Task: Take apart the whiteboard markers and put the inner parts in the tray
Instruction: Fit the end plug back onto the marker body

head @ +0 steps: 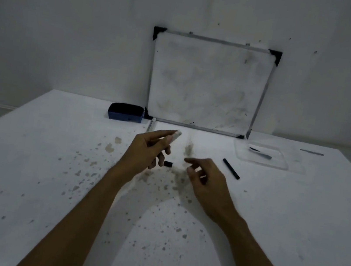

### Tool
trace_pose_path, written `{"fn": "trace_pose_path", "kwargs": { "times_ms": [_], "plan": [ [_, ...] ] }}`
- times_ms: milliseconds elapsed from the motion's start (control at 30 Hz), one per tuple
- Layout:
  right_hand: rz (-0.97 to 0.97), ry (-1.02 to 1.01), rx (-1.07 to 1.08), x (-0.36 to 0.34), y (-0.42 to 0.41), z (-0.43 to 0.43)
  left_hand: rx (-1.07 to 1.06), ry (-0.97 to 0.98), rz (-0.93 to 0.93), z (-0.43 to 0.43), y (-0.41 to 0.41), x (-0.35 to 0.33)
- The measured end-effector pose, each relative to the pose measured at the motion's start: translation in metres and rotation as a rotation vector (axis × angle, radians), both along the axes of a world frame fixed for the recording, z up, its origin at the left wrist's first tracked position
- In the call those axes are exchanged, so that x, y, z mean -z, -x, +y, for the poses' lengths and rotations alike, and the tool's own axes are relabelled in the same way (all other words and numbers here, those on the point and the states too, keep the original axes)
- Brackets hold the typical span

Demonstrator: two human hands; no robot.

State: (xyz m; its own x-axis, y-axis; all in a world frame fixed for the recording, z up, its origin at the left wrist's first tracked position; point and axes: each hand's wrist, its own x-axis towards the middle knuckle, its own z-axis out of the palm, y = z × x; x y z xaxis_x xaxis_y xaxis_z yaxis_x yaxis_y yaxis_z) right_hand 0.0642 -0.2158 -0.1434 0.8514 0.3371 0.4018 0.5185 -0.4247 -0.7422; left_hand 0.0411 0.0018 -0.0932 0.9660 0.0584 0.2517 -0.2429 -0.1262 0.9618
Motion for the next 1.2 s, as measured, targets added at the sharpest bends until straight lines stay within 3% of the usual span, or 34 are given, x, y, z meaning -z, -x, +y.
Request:
{"fn": "trace_pose_path", "kwargs": {
  "times_ms": [267,467,767,1033,1200],
  "plan": [
    [-0.007,0.307,-0.011,-0.004,-0.021,0.041,-0.249,0.025,0.003,0.021,0.021,0.033],
    [-0.063,0.384,0.054,-0.009,-0.03,0.056,-0.174,-0.095,0.001,0.011,0.015,0.041],
    [0.083,0.043,0.018,-0.021,-0.024,0.001,-0.076,-0.057,0.009,-0.005,0.013,0.047],
    [0.608,-0.915,-0.02,-0.018,-0.027,-0.032,0.138,0.036,0.081,-0.042,-0.001,0.029],
    [0.757,-0.891,-0.077,-0.018,-0.029,-0.034,0.203,-0.023,0.05,-0.045,-0.006,0.041]
  ]
}}
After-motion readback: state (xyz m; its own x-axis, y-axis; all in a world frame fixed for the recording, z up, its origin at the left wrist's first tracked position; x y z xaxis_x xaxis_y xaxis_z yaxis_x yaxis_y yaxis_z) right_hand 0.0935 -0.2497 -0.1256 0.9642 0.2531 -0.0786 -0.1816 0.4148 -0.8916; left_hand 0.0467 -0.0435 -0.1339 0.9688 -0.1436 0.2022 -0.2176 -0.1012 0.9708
